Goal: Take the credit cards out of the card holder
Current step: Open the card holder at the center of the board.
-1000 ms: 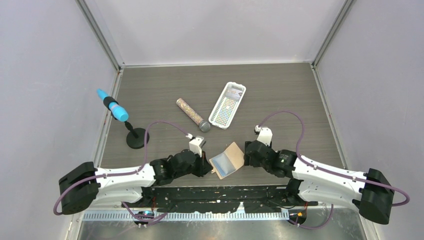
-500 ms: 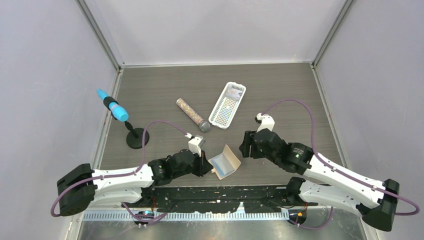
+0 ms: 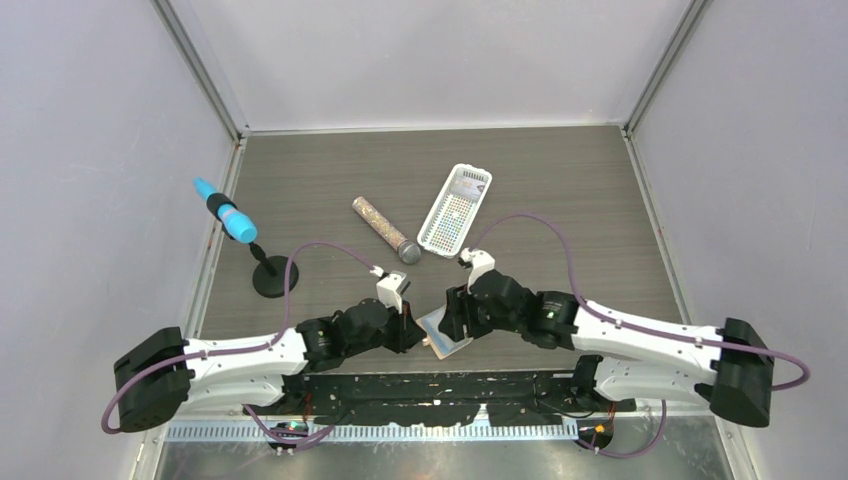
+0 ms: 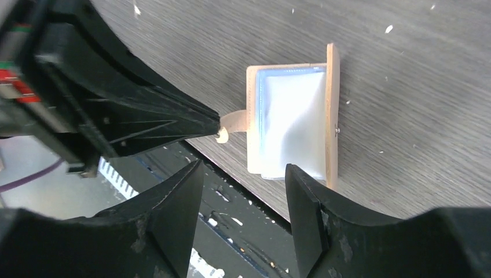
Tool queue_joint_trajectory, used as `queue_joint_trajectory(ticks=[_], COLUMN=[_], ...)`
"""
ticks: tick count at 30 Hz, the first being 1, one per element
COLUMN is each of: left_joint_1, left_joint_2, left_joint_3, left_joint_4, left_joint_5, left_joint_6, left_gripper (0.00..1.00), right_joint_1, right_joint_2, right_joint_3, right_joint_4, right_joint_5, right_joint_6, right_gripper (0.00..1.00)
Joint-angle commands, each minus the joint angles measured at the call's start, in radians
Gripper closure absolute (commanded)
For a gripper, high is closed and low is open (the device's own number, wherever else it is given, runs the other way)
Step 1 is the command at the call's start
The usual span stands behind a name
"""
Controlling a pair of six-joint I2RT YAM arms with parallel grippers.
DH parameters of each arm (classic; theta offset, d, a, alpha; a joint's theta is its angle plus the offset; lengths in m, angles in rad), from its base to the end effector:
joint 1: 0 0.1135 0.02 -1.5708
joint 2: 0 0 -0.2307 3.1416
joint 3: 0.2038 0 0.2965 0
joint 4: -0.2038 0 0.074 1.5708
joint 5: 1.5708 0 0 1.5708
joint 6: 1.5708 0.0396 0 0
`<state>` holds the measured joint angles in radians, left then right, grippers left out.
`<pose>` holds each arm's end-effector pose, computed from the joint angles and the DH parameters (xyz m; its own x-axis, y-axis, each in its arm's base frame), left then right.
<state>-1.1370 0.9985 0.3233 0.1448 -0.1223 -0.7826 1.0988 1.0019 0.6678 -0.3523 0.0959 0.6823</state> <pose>0.1124 -0.2311 0.1155 -0.7546 -0.0360 -0.6552 0.4573 0.6872 -0.5645 0.1295 0.2454 0.1975 -0.7615 -0.1111 -0.6386 -0.4802 0.7584 0.4407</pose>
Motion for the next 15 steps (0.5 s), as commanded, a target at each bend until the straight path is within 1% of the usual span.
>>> queue_joint_trajectory(ticks=[1, 4, 8, 9, 11, 15], left_joint_1=[-0.002, -0.003, -0.001, -0.002, -0.002, -0.003], left_joint_2=[-0.020, -0.023, -0.026, -0.028, -0.031, -0.033], left_joint_3=[0.017, 0.001, -0.010, -0.012, -0.018, -0.029], left_joint_4=[0.009, 0.015, 0.010, 0.005, 0.006, 0.013], left_joint_5=[-0.023, -0.028, -0.033, -0.036, -0.040, -0.046], left_joint_6=[0.002, -0.004, -0.009, -0.009, -0.009, -0.010], left_gripper=[1.00, 1.00, 1.00, 1.00, 1.00, 1.00], right_joint_1=[0.007, 0.006, 0.004, 0.003, 0.004, 0.005], right_joint_2=[0.085, 0.145, 0.222, 0.245, 0.271, 0.296], right_joint_3=[-0.016, -0.031, -0.028, -0.028, -0.033, -0.058], right_joint_4=[0.131, 0.159, 0.170, 0.173, 0.184, 0.222], right_joint_5=[-0.046, 0.016, 0.062, 0.072, 0.081, 0.096], right_joint_6=[-0.022, -0.037, -0.095, -0.100, -0.105, -0.100], right_gripper=[0.38, 0.35, 0.24, 0.20, 0.17, 0.18])
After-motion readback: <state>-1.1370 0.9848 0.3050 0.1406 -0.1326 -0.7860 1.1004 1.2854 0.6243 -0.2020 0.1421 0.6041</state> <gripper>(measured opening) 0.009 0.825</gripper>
